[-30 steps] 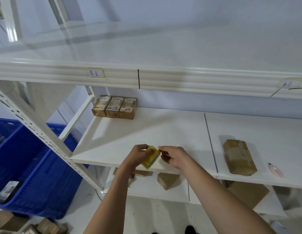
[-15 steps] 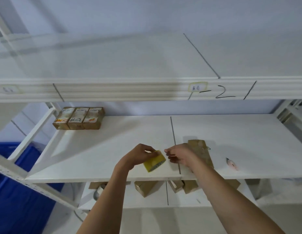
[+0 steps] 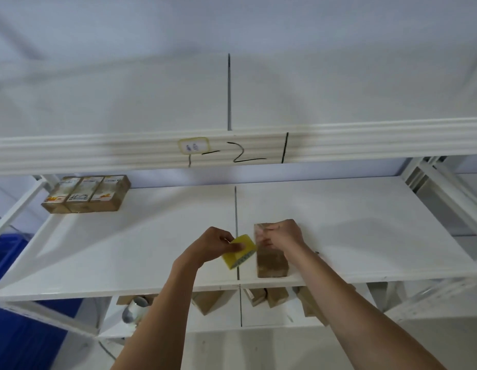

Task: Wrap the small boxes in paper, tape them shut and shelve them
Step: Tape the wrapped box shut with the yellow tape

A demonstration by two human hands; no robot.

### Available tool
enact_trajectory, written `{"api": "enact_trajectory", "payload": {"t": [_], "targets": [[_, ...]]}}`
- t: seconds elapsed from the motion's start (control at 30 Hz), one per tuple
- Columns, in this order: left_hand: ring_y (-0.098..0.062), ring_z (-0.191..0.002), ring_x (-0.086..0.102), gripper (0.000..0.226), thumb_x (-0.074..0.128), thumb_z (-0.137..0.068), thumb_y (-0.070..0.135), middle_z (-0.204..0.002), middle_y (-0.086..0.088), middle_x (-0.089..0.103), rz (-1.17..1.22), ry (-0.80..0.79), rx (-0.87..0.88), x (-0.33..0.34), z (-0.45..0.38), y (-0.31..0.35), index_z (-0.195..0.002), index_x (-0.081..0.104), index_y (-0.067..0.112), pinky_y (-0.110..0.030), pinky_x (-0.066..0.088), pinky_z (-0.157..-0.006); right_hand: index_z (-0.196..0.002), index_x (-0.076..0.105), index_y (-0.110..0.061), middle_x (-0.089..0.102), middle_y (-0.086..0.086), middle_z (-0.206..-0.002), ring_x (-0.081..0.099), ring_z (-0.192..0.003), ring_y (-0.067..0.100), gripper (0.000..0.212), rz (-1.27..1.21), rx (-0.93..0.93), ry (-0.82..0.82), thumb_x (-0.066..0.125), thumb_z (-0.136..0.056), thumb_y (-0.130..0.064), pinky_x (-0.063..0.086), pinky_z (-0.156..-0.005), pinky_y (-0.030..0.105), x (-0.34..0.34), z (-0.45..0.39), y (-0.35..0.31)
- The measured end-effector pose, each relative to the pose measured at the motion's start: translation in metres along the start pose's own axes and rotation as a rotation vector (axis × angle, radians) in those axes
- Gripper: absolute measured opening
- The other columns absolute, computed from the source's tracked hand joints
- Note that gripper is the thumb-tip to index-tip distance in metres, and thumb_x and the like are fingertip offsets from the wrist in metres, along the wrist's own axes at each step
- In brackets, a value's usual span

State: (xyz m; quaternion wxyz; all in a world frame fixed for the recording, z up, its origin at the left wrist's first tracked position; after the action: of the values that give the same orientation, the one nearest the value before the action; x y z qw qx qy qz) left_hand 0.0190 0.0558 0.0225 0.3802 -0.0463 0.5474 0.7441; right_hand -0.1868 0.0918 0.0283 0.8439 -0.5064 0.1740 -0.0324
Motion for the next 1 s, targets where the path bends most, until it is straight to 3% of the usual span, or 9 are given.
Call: {"api": "enact_trajectory", "payload": {"t": [0.1, 0.23, 0.3, 0.37, 0.53, 0.63, 0.73, 0.83, 1.0], "targets": [[-0.014, -0.078, 0.057, 0.035, 0.08, -0.079, 0.047, -0.085, -0.001, 0.066, -0.039, 0.009, -0.013, 0.007, -0.009, 0.008, -0.089, 0.077, 0.013, -0.023, 0.043, -0.069, -0.087, 0.078, -0.015, 0.077, 0.004, -0.081, 0.075, -0.079, 0.022, 0.015, 0.028, -0.026, 0.04, 0.085, -0.08, -0.027, 0.063, -0.079, 0.036, -0.012, -0.006, 0.003], [-0.017, -0.086, 0.061, 0.038, 0.077, -0.082, 0.049, -0.096, -0.003, 0.069, -0.147, 0.071, -0.052, 0.005, -0.024, 0.014, -0.094, 0.078, 0.013, -0.025, 0.047, -0.072, -0.085, 0.077, -0.011, 0.077, 0.004, -0.076, 0.076, -0.073, 0.019, 0.01, -0.045, -0.019, 0.049, 0.081, -0.085, -0.02, 0.063, -0.079, 0.034, -0.023, -0.007, 0.001], [-0.016, -0.082, 0.06, 0.046, 0.076, -0.078, 0.059, -0.088, -0.002, 0.069, -0.317, 0.173, -0.039, 0.001, -0.031, 0.019, -0.087, 0.076, 0.014, -0.027, 0.047, -0.07, -0.081, 0.076, -0.012, 0.077, 0.005, -0.077, 0.076, -0.075, 0.021, 0.009, -0.086, -0.038, 0.061, 0.079, -0.087, -0.018, 0.062, -0.078, 0.031, -0.028, -0.008, -0.005], [-0.016, -0.078, 0.059, 0.049, 0.077, -0.072, 0.064, -0.08, 0.001, 0.065, -0.316, 0.223, -0.034, -0.005, -0.035, 0.019, -0.08, 0.072, 0.016, -0.026, 0.045, -0.066, -0.082, 0.075, -0.011, 0.078, 0.007, -0.079, 0.076, -0.076, 0.023, 0.007, -0.103, -0.05, 0.072, 0.077, -0.087, -0.015, 0.062, -0.077, 0.03, -0.032, -0.011, -0.012], [-0.013, -0.064, 0.055, 0.047, 0.077, -0.076, 0.062, -0.065, 0.002, 0.06, -0.092, 0.037, 0.006, -0.009, -0.043, 0.013, -0.066, 0.07, 0.017, -0.024, 0.042, -0.062, -0.1, 0.07, 0.005, 0.077, 0.015, -0.082, 0.076, -0.076, 0.027, 0.019, -0.211, 0.049, 0.045, 0.077, -0.086, -0.005, 0.063, -0.076, 0.036, -0.041, -0.027, -0.01], [-0.013, -0.067, 0.054, 0.037, 0.077, -0.082, 0.05, -0.063, 0.006, 0.058, -0.006, -0.051, 0.056, -0.016, -0.047, 0.012, -0.061, 0.069, 0.02, -0.027, 0.043, -0.065, -0.107, 0.065, 0.006, 0.077, 0.017, -0.088, 0.076, -0.082, 0.028, 0.024, -0.248, 0.141, 0.026, 0.075, -0.087, -0.004, 0.062, -0.08, 0.038, -0.053, -0.031, 0.003], [-0.013, -0.062, 0.046, 0.047, 0.076, -0.087, 0.036, -0.052, 0.012, 0.047, 0.078, -0.132, 0.068, -0.018, -0.052, 0.01, -0.045, 0.06, 0.023, -0.027, 0.036, -0.065, -0.108, 0.066, 0.004, 0.077, 0.016, -0.096, 0.074, -0.091, 0.033, 0.023, -0.302, 0.238, -0.018, 0.074, -0.089, -0.007, 0.06, -0.086, 0.044, -0.062, -0.026, 0.015], [-0.011, -0.06, 0.046, 0.049, 0.077, -0.087, 0.034, -0.049, 0.013, 0.047, 0.042, -0.155, 0.05, -0.01, -0.055, 0.008, -0.042, 0.059, 0.022, -0.026, 0.036, -0.063, -0.112, 0.065, 0.001, 0.074, 0.017, -0.104, 0.071, -0.097, 0.039, 0.03, -0.308, 0.288, -0.064, 0.076, -0.088, -0.011, 0.058, -0.091, 0.05, -0.065, -0.024, 0.021], [-0.01, -0.053, 0.046, 0.05, 0.078, -0.084, 0.037, -0.048, 0.01, 0.043, -0.038, -0.113, 0.049, -0.001, -0.066, 0.001, -0.045, 0.051, 0.022, -0.025, 0.036, -0.056, -0.111, 0.065, 0.008, 0.072, 0.021, -0.105, 0.071, -0.094, 0.036, 0.033, -0.284, 0.304, -0.013, 0.078, -0.085, -0.007, 0.062, -0.073, 0.041, -0.065, -0.032, 0.027]]}}
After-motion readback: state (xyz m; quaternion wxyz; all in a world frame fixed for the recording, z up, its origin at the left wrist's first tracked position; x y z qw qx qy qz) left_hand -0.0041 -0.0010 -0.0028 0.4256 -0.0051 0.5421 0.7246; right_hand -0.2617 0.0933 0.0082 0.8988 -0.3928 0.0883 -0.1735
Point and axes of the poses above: each hand's wrist, its own z-axis away from the middle knuckle, its own x-axis out of the palm, y = z × x, the point moved 4 cm from there along -z, towards the middle knuckle
